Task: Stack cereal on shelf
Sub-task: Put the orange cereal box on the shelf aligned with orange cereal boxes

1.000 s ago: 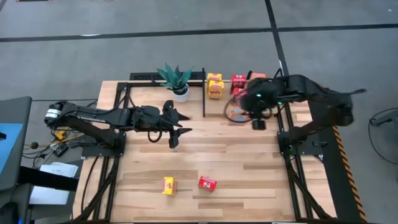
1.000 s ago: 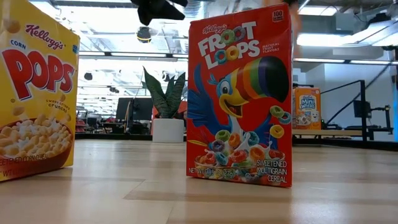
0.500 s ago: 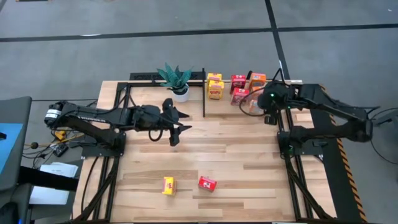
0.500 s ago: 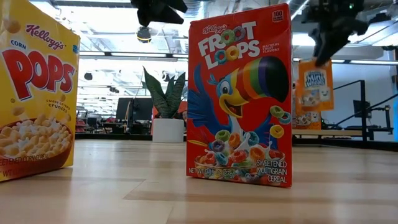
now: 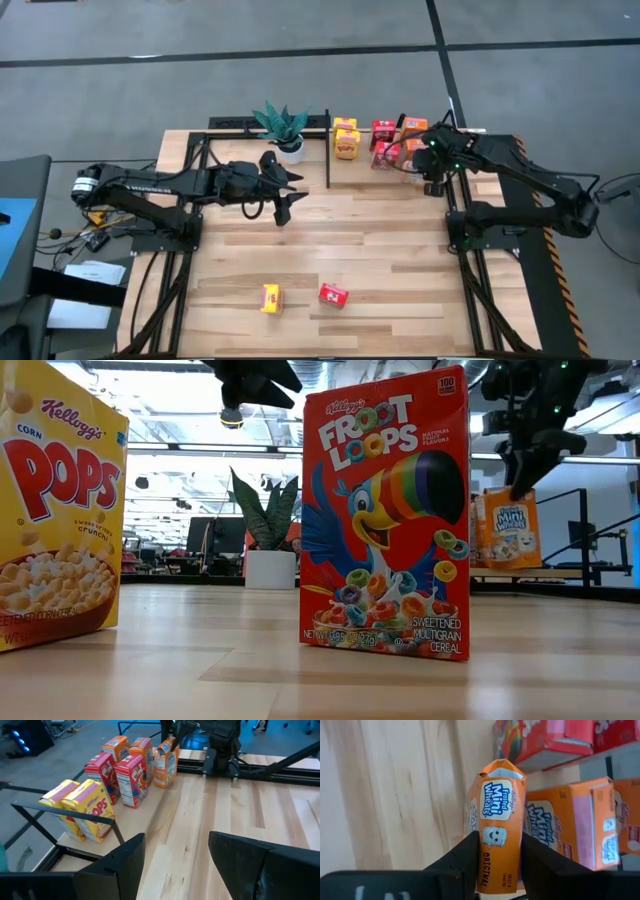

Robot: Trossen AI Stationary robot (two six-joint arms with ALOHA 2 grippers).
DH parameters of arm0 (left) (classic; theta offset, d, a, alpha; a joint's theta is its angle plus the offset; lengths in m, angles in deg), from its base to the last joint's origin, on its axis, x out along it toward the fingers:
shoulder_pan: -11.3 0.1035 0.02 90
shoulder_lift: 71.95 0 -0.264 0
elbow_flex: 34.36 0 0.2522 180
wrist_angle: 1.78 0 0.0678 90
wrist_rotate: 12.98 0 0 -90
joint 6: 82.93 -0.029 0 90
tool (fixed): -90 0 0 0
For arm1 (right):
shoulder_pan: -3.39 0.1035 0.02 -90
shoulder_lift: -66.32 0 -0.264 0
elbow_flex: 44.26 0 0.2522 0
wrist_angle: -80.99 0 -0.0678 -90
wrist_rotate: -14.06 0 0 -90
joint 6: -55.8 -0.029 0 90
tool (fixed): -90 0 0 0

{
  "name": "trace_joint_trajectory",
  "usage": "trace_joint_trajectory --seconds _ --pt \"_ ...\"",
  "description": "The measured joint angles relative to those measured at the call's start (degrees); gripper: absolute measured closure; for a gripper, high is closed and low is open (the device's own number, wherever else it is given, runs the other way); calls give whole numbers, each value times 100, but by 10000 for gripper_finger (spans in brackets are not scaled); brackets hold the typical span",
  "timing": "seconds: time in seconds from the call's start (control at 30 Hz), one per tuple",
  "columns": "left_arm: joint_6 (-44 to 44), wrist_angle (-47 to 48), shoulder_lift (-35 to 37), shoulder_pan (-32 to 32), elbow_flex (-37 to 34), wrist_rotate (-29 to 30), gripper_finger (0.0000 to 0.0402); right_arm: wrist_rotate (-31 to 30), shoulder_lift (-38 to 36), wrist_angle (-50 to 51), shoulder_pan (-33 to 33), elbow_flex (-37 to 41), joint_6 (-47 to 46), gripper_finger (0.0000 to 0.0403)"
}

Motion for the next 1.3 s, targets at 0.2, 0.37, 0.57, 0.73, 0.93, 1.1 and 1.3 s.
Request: trace_joint_trajectory --seconds 0.2,0.37,0.57,0.73,0.93,1.1,1.3 --pt "9 -4 -2 99 0 0 191 -13 -16 -17 -404 20 129 258" --pt "12 -7 -2 168 0 -2 191 47 -3 -72 -623 20 362 261" --pt "31 -7 -2 191 0 -2 191 162 7 -178 -654 24 520 251" --pt "31 -7 -4 191 0 -2 191 160 71 -172 -777 24 783 235" --pt "34 -7 -4 191 0 -2 191 162 410 -171 -959 18 710 201" --pt "35 -4 -4 191 0 -2 191 156 578 -57 -961 27 547 164" --pt "35 -4 -4 191 0 0 191 66 401 40 -956 27 521 148"
